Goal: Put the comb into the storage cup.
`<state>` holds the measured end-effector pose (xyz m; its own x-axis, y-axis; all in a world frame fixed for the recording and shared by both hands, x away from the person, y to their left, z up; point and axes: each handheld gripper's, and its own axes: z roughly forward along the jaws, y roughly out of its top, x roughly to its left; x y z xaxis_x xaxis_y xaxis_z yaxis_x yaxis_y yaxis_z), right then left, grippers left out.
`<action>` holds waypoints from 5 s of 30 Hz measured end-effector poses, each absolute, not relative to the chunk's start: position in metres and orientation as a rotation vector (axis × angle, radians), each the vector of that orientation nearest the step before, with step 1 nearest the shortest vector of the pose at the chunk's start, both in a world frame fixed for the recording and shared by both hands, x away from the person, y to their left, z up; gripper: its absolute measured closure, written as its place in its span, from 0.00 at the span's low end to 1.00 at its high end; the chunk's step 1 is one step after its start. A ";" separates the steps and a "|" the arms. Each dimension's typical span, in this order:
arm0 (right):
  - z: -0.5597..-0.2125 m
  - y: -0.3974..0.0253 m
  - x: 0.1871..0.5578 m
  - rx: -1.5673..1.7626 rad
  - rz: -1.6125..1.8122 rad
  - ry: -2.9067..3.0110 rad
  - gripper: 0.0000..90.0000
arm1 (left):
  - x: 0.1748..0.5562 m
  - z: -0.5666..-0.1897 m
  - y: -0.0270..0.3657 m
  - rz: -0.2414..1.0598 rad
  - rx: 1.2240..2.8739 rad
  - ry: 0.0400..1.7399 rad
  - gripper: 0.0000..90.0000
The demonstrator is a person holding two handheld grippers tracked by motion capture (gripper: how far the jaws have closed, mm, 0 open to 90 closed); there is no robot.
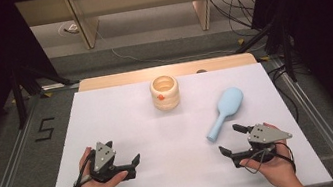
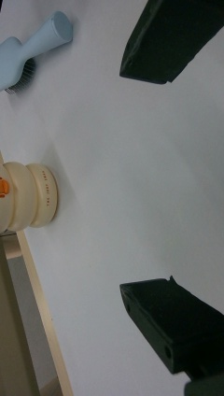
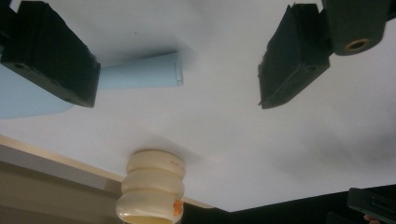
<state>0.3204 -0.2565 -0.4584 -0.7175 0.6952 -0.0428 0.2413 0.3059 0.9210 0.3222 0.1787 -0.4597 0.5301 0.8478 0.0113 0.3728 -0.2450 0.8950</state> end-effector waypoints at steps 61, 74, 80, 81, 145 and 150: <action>-0.457 -0.187 0.443 0.987 0.746 2.628 1.00 | 0.323 -0.461 0.178 0.629 1.836 1.014 0.02; -0.463 -0.188 0.442 1.006 0.680 2.648 1.00 | 0.323 -0.460 0.177 0.634 1.832 1.015 0.02; -0.463 -0.187 0.440 1.014 0.665 2.658 1.00 | 0.322 -0.460 0.177 0.635 1.830 1.014 0.02; -0.463 -0.187 0.440 1.012 0.657 2.662 1.00 | 0.322 -0.460 0.177 0.635 1.830 1.014 0.02; -0.456 -0.281 0.424 1.367 0.390 2.618 1.00 | 0.320 -0.459 0.176 0.637 1.833 1.009 0.02; -0.452 -0.278 0.423 1.347 0.413 2.619 1.00 | 0.320 -0.459 0.177 0.635 1.832 1.010 0.02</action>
<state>0.4230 -0.2783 -0.4515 -0.5785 0.8154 -0.0214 0.7692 0.5541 0.3184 0.3200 0.1765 -0.4592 0.5304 0.8477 0.0069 0.3732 -0.2408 0.8960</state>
